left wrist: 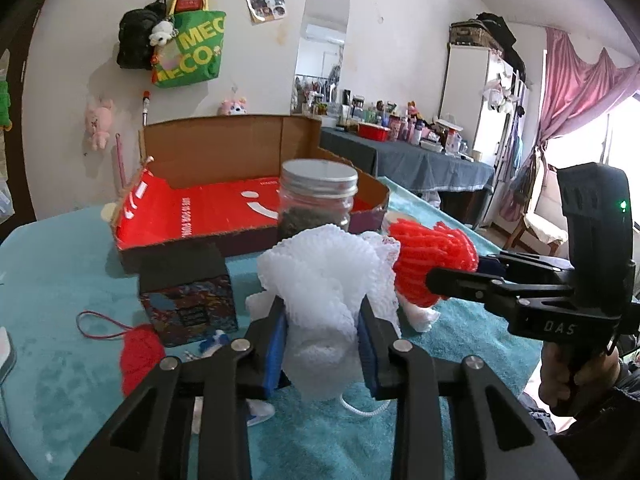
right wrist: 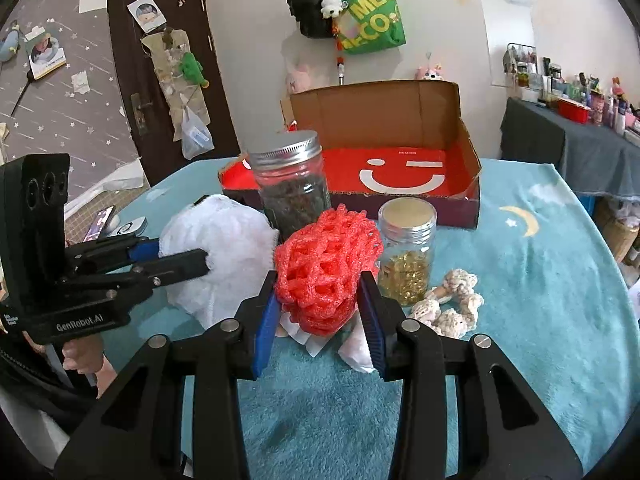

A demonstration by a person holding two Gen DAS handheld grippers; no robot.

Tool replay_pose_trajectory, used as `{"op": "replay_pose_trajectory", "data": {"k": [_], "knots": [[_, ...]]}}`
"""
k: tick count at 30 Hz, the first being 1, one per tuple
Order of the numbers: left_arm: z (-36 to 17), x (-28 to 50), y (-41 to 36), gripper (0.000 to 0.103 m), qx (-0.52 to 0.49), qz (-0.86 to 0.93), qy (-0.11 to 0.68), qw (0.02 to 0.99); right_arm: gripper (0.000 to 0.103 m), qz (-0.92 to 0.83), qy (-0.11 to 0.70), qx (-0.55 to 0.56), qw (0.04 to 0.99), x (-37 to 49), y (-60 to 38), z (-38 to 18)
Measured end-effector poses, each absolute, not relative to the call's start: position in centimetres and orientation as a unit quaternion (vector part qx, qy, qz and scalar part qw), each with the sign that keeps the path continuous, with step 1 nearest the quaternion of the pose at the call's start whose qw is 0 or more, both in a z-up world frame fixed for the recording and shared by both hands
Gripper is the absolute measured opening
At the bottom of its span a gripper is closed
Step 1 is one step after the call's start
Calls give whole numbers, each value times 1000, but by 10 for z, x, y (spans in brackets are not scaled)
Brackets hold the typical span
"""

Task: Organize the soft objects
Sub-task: 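Carry both poufs over the red-lined box with both tools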

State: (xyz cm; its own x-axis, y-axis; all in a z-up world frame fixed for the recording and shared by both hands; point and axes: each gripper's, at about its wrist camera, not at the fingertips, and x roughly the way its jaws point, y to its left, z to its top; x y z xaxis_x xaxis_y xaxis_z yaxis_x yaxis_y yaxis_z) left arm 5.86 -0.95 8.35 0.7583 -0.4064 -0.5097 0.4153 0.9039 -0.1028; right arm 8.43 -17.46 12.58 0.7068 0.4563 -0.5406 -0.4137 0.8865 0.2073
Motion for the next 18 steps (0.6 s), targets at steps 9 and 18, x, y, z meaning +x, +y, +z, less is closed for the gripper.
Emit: {"op": "replay_pose_trajectory", "data": {"k": [9,18], "knots": [[101,51,14,33,0,-193,239,952,36,222,278,34,934,76,-178,143],[133,57,35,33,-5,-182,204,962,37,213,250,21,944,83,-185,171]]}}
